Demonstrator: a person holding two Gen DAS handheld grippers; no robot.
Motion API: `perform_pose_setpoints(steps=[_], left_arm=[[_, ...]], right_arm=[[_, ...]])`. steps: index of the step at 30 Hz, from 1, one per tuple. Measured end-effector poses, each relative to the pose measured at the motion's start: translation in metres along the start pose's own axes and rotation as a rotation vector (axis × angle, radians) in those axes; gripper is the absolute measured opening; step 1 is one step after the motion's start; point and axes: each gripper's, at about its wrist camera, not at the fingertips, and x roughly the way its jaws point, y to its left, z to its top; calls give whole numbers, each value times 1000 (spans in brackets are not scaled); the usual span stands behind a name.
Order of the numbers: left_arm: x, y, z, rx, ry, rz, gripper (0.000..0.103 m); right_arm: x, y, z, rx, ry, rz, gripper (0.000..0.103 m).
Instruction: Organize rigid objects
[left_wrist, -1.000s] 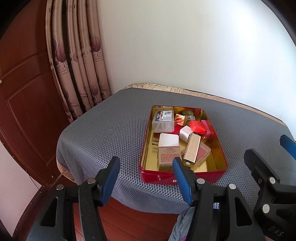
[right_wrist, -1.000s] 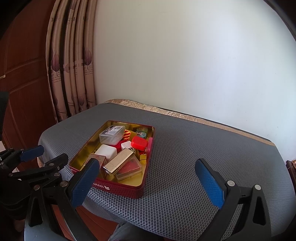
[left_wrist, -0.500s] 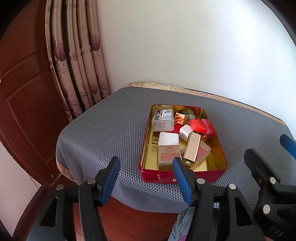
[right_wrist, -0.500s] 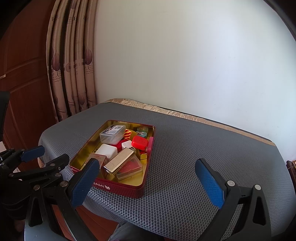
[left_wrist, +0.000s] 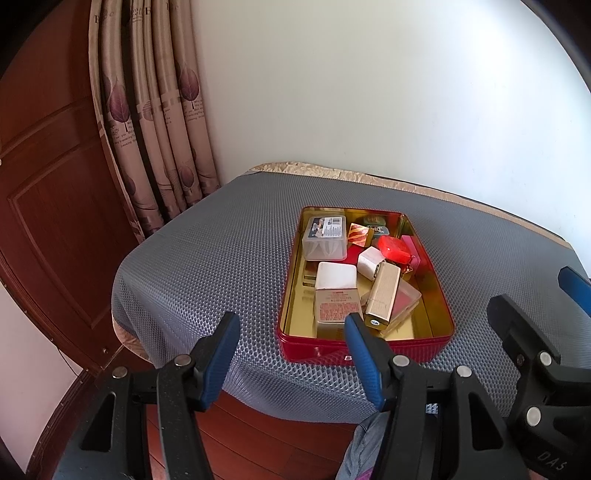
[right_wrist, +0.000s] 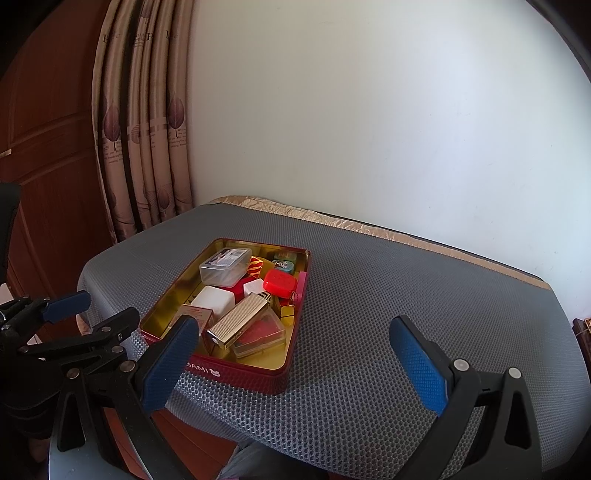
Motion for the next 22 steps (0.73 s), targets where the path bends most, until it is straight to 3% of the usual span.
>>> perform_pose_setpoints(steps=[4,9,15,22], left_arm=[[-1,0,0,4,-4,4,62],[-9,1,-2,6,-70,17,65],[-10,-8,-5,45,-74,20,64],[-5,-3,-2,17,-43,21,64]], right_arm=[[0,-1,0,0,1,0,102],[0,-1,0,2,1,1,102],[-2,-8,3,34,-5,0,103],[-2,-14,7,38,-11,-27,103]])
